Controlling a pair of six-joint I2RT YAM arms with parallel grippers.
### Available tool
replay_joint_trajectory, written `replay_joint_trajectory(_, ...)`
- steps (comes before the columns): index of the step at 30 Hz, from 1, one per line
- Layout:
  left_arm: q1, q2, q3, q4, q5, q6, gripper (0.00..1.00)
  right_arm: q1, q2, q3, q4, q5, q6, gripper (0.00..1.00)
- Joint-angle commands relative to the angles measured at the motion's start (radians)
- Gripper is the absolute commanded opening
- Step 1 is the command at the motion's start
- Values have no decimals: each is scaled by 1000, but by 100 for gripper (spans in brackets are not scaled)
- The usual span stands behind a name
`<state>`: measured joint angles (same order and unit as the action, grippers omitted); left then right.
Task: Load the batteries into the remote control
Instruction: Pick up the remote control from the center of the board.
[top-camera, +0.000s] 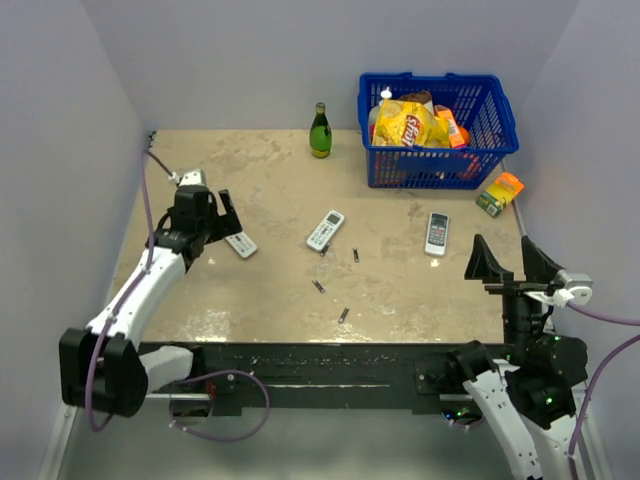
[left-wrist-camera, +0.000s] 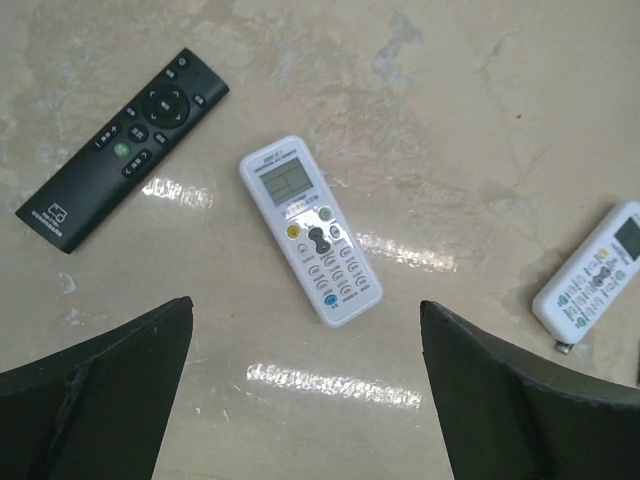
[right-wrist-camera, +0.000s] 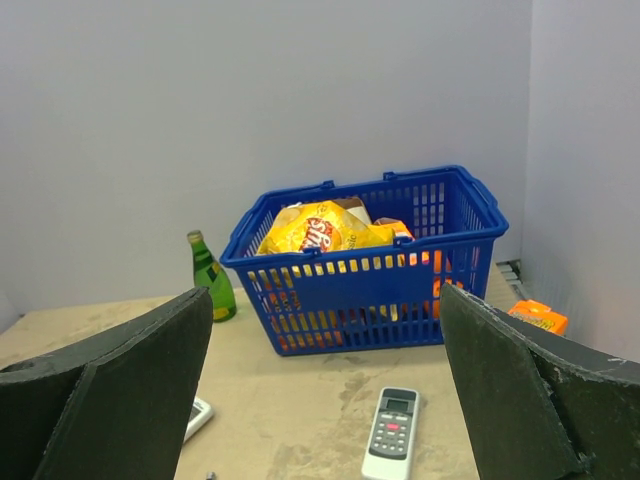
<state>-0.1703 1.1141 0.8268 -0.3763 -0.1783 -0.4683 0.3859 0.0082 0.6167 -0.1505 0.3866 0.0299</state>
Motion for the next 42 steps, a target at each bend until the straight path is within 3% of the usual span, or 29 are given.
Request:
replay_joint_trajectory(1, 2, 139, 104, -39, -36, -50, 100, 13, -28, -6, 9, -26, 15, 98)
replay_joint_trajectory(14, -12, 674, 396, -107, -170, -167, 100, 70, -30, -6, 6, -5, 15, 98)
replay_joint_trajectory(28, -21, 802, 390, -82, -234, -305, 95, 96, -30, -2, 3, 11, 15, 98)
replay_joint_trajectory(31, -28, 803, 390, -85, -228, -303, 85, 97, -30, 0, 3, 8, 18, 98)
replay_joint_trajectory(37, -40, 756, 354, -78, -208, -303, 51, 96, -28, 8, -8, -8, 21, 98)
replay_joint_trajectory(38, -40, 733, 350, -72, -204, -302, 41, 97, -28, 8, -6, -15, 21, 98)
replay_joint_trajectory(42, -41, 655, 304, -36, -153, -280, 28, 97, -27, -14, 31, -75, 21, 98)
